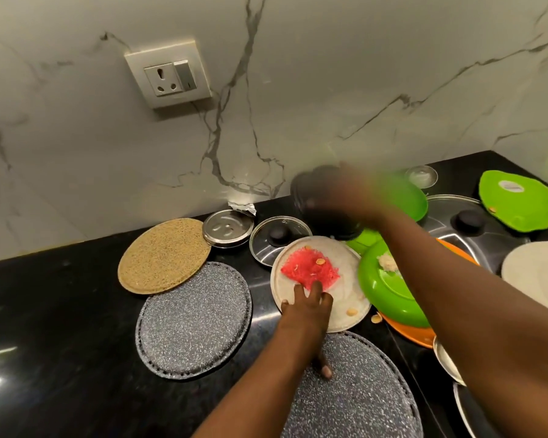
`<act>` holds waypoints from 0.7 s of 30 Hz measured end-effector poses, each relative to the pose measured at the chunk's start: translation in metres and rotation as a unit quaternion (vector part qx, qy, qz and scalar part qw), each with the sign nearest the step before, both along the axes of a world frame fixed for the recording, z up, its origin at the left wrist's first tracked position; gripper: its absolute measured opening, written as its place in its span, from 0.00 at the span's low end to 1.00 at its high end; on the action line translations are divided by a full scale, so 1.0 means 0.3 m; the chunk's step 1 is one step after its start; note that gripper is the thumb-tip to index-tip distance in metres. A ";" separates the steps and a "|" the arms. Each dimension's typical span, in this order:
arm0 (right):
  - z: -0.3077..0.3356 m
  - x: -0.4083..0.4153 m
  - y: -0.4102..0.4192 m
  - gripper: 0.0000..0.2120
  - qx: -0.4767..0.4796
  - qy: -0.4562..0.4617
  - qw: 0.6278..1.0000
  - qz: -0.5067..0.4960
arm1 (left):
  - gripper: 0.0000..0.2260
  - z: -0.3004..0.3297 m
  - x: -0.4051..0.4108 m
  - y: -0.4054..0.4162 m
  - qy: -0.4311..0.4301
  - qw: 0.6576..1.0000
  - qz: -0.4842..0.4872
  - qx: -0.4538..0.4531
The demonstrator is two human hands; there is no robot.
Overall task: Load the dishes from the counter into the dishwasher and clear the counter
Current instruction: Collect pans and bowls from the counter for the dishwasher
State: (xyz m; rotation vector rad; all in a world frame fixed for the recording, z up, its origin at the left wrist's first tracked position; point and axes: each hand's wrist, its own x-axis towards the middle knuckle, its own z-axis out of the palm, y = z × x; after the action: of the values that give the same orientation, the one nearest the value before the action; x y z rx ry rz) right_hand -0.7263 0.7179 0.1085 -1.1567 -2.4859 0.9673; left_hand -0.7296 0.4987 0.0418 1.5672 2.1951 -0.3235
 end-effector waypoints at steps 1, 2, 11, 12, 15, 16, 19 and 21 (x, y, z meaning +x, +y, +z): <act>0.013 0.004 0.004 0.61 -0.072 0.077 0.994 -0.025 | 0.58 -0.003 0.000 0.000 -0.002 1.000 0.000 -0.002; 0.022 0.009 0.003 0.63 -0.147 0.154 0.976 -0.040 | 0.58 -0.005 -0.001 0.000 -0.005 1.000 0.001 -0.004; 0.055 0.153 -0.098 0.45 -0.299 0.403 0.863 -0.061 | 0.57 -0.006 0.001 -0.001 0.009 1.000 -0.003 -0.005; 0.058 0.166 -0.112 0.47 -0.303 0.419 0.853 -0.064 | 0.57 -0.001 0.004 -0.004 0.014 1.000 -0.003 -0.004; 0.072 0.219 -0.148 0.52 -0.297 0.458 0.833 -0.084 | 0.56 0.011 0.020 -0.024 0.059 0.998 -0.022 0.007; 0.081 0.240 -0.164 0.53 -0.292 0.464 0.833 -0.079 | 0.56 0.015 0.026 -0.036 0.081 0.996 -0.030 0.021; 0.094 0.300 -0.226 0.53 -0.268 0.453 0.848 -0.064 | 0.58 0.025 0.043 -0.079 0.112 0.990 -0.041 0.070; 0.096 0.338 -0.275 0.52 -0.249 0.450 0.855 -0.064 | 0.57 0.028 0.052 -0.111 0.113 0.987 -0.055 0.099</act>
State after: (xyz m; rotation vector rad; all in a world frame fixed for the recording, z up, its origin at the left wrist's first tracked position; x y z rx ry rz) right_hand -0.6249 0.6353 0.1371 -0.6873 -1.4296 1.6762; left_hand -0.7139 0.4654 0.0502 1.8435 2.3788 -0.3398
